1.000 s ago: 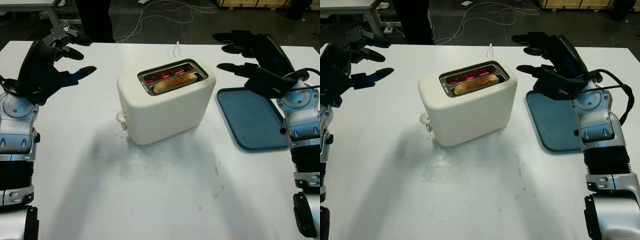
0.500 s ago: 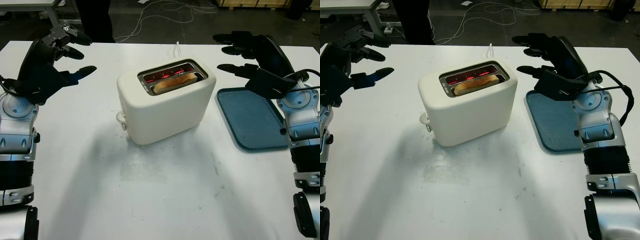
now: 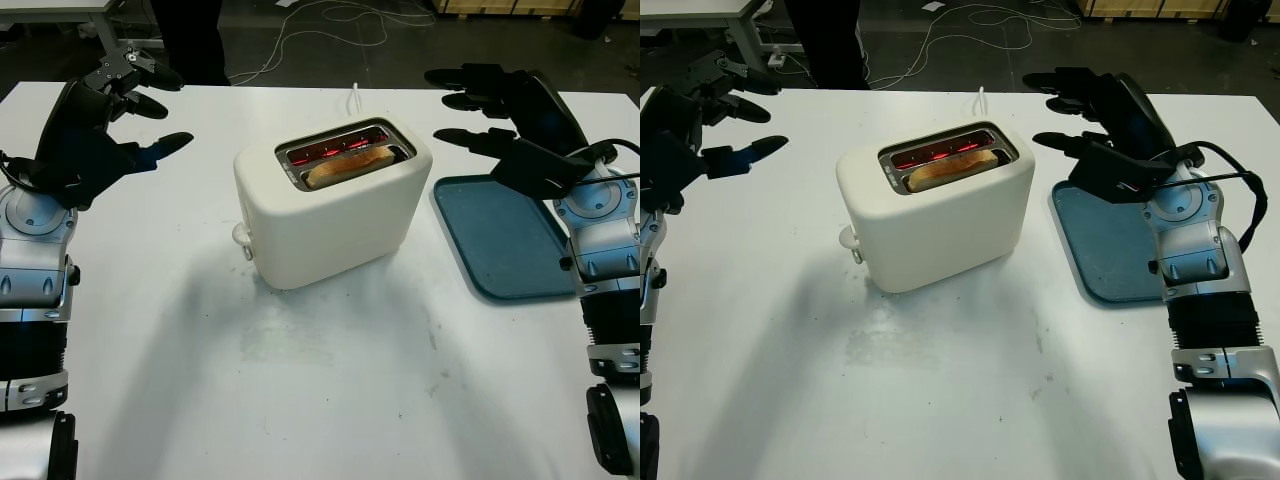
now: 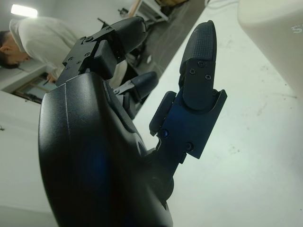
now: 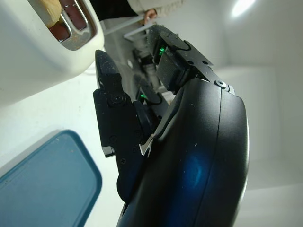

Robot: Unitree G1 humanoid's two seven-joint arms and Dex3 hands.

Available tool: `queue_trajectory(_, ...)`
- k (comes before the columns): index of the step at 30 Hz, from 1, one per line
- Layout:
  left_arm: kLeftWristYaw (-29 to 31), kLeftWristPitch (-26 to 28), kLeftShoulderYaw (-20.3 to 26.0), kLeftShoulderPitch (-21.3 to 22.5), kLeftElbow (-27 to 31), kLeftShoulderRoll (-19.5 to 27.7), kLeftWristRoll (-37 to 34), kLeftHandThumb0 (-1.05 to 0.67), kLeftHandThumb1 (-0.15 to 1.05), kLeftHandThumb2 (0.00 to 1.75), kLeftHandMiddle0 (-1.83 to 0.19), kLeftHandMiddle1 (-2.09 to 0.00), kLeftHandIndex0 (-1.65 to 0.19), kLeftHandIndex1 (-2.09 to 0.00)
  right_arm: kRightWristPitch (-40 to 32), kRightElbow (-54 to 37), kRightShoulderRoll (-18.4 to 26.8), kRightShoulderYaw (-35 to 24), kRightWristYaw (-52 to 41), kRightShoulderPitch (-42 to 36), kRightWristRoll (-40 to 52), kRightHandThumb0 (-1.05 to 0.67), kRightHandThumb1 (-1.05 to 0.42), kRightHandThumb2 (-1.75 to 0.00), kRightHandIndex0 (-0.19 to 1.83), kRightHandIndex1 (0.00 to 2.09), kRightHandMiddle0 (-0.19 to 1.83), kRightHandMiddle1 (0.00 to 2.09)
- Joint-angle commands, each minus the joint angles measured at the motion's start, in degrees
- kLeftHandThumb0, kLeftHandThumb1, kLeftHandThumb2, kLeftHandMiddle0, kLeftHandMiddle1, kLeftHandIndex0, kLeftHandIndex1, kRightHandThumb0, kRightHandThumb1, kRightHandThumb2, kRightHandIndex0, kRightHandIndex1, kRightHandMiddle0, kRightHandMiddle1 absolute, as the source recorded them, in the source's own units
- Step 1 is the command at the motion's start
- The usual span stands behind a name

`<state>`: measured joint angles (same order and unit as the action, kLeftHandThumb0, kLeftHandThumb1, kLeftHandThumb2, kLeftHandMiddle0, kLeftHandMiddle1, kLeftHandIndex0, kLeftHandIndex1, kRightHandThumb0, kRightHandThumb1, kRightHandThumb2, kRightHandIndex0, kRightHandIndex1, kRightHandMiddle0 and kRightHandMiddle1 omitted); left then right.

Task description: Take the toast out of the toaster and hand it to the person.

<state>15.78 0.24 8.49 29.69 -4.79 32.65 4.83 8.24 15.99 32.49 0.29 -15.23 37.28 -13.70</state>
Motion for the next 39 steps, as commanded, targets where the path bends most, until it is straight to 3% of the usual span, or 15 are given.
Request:
queue_trajectory(1,0.04,0.1,0.19,-0.26,0.29,-0.01,-0.36,-0.54,0.66,0.45,-0.2,-1.24,-0.23,-1.05,0.9,0.24,-0.06,-0.48,0.34,-0.09,0.48,-0.25,-0.92,-0.04,0.72,0.04,0.66,0.0)
queue_trajectory(39,-0.07,-0.18,-0.17,-0.12,0.19,0.11,0.19,-0.53,0.67,0.44,-0.2,-1.23,-0.24,-1.04,-0.15,0.0,0.17,0.02,-0.05,0.27,0.02,-0.26,-0.92,-0.05,0.71,0.03,0.65,0.0)
